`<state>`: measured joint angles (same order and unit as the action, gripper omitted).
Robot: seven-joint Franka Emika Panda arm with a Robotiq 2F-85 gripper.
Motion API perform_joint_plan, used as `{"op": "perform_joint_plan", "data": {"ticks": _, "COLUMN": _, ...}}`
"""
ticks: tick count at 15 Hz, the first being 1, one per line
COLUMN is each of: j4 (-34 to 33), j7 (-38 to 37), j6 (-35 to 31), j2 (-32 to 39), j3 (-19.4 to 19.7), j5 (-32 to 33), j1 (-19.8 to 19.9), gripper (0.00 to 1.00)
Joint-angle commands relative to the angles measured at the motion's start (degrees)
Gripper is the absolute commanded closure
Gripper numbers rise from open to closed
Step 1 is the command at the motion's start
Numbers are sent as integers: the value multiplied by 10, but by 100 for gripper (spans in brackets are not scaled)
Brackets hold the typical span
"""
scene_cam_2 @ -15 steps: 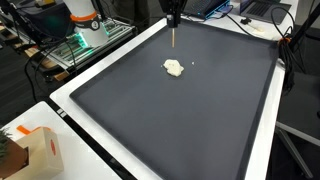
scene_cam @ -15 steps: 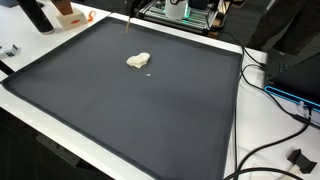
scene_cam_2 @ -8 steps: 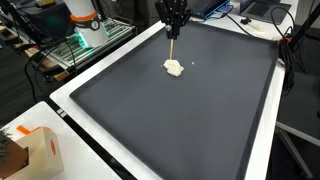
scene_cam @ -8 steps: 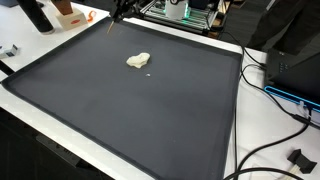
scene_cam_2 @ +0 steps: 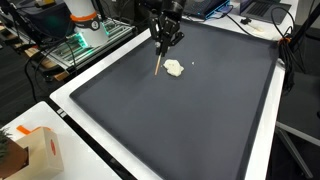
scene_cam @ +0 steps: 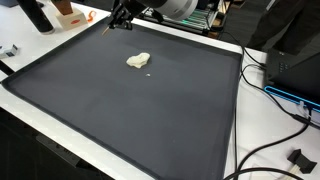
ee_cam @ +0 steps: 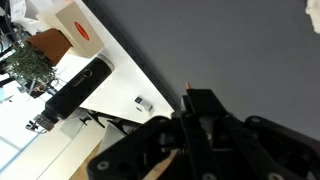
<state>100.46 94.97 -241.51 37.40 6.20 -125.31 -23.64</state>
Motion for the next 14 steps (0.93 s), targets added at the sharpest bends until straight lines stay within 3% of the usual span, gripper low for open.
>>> {"op": "perform_joint_plan", "data": {"ticks": 1, "j4": -16, "j7": 48, "j6": -14, "j2": 31, "j3": 44, "j5": -47, "j1": -36, "gripper": 97}}
{"op": "perform_joint_plan", "data": {"ticks": 14, "j4": -47, "j7": 225, "j6": -13, "j2": 46, "j3": 20, "j5": -105, "j1": -30, "gripper": 97}}
